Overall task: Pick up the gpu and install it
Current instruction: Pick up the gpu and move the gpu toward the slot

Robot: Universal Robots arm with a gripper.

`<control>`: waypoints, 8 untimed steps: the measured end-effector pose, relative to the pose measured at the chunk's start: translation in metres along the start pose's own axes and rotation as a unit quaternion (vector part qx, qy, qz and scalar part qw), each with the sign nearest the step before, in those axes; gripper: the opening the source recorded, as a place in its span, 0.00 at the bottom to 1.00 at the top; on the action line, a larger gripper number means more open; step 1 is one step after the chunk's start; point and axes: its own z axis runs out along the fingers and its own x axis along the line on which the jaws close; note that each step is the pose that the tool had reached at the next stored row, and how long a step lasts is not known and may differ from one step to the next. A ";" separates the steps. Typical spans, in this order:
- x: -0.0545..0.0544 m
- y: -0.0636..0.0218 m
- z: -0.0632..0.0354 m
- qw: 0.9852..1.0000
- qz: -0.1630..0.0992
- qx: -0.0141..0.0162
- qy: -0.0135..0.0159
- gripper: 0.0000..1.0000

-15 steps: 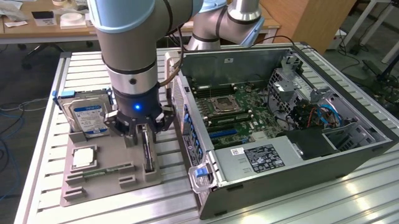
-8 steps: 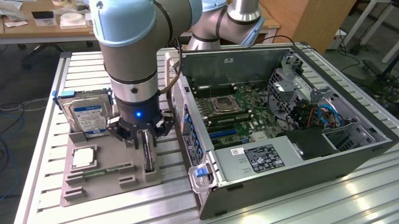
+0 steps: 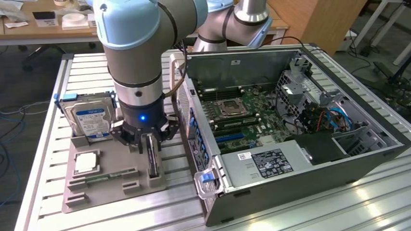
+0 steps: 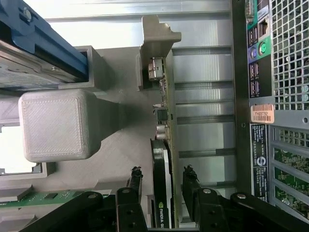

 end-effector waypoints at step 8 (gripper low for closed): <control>0.000 0.0000 0.0000 1.000 0.000 0.000 0.000 0.47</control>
